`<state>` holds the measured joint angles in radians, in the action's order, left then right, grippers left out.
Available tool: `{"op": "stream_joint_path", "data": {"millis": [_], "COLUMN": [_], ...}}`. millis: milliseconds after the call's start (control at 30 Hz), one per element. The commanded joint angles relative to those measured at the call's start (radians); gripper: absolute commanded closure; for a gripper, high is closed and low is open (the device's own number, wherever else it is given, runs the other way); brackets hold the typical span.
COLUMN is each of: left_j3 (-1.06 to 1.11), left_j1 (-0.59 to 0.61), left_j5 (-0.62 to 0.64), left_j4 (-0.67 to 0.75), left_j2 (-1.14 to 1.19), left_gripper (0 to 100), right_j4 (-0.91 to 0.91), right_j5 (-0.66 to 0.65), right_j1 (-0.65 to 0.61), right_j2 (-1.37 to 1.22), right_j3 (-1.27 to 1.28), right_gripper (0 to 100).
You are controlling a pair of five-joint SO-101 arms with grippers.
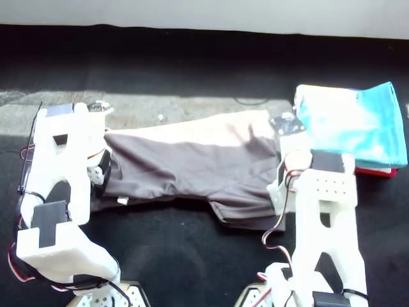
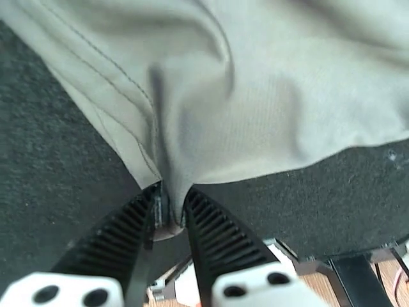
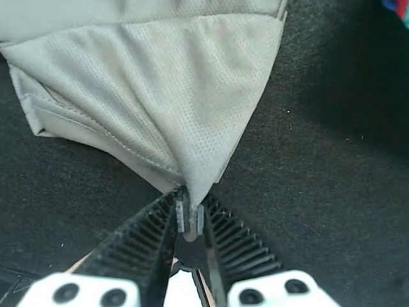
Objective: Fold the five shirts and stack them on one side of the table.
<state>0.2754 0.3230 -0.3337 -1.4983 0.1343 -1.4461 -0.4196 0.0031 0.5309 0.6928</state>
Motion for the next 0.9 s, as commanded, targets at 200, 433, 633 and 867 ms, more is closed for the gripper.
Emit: {"op": "stream_joint_path", "data": {"millis": [200, 433, 633, 867], "left_j3": [0.016, -0.038, -0.331, -0.427], "left_j1": [-0.005, 0.004, 0.053, -0.008], "left_j5": [-0.008, -0.06, -0.061, 0.057], "left_j4": [0.04, -0.044, -0.14, -0.08], "left_j2": [-0.05, -0.058, -0.056, -0.035], "left_gripper": [97, 86, 87, 98], "right_j4": [0.128, -0.015, -0.007, 0.349], "right_j5": [-0.009, -0.005, 0.064, 0.206], "right_j1": [0.007, -0.013, -0.012, -0.053], "right_j2": [0.03, 0.03, 0.021, 0.015], "right_j3": [0.122, -0.065, -0.252, -0.208], "right_gripper": [98.5, 80.0, 80.1, 99.8]}}
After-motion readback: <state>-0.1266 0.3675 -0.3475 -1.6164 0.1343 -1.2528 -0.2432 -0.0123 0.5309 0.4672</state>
